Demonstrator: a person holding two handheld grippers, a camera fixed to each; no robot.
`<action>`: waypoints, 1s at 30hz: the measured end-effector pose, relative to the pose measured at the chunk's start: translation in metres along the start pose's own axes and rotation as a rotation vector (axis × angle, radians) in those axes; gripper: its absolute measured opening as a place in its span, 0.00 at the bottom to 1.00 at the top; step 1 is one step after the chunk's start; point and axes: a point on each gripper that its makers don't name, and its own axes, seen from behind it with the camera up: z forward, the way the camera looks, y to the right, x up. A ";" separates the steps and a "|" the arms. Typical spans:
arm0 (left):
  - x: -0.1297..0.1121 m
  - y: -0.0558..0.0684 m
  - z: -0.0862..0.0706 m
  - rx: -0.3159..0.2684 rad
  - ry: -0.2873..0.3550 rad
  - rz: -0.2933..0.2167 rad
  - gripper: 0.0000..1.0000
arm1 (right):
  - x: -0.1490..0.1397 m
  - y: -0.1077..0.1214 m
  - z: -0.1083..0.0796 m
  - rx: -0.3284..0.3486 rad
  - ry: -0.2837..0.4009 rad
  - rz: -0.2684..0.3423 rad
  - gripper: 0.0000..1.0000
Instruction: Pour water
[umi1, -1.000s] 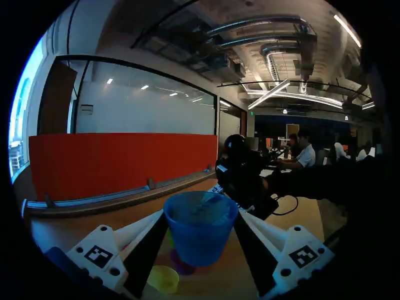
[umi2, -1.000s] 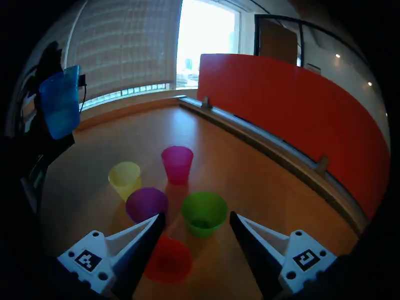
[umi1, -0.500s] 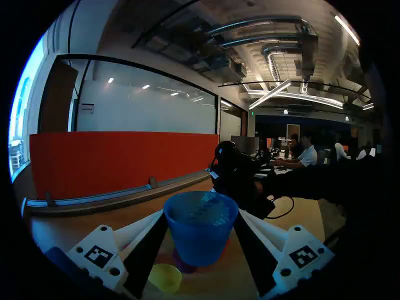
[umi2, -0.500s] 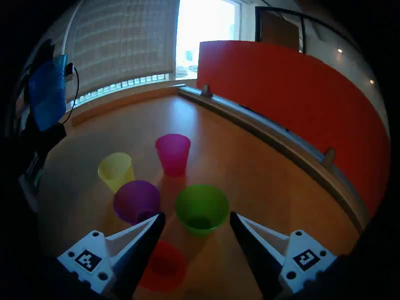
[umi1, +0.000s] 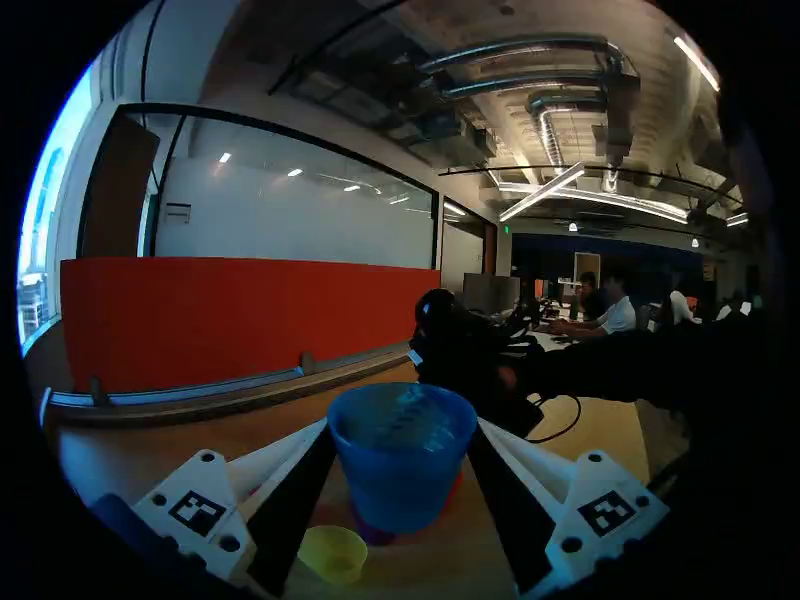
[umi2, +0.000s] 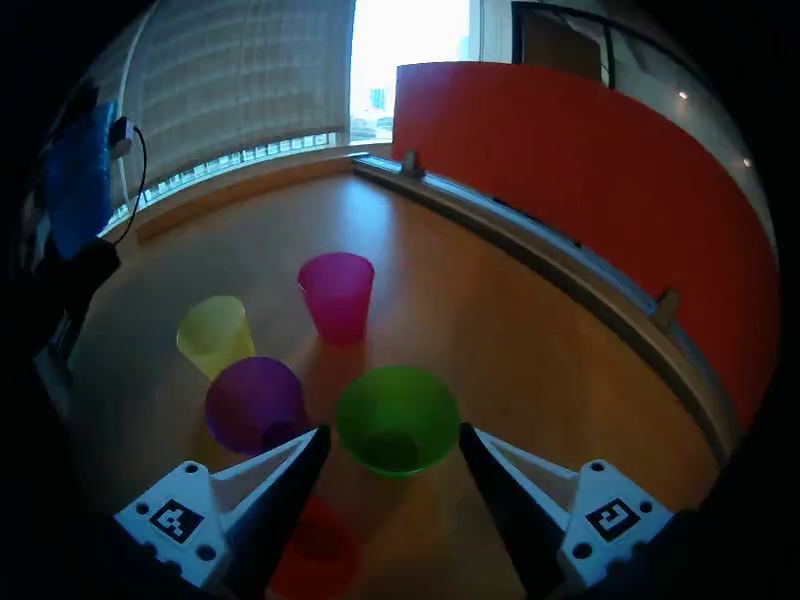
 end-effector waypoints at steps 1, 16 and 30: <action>0.000 -0.001 -0.001 0.001 0.000 0.000 0.86 | 0.000 0.000 0.001 0.001 -0.002 0.001 1.00; -0.004 -0.010 -0.006 0.010 -0.001 -0.010 0.86 | -0.002 0.002 0.020 0.013 -0.026 0.014 1.00; -0.005 -0.014 -0.008 0.014 -0.006 -0.009 0.86 | 0.000 0.002 0.024 0.015 -0.020 0.010 0.94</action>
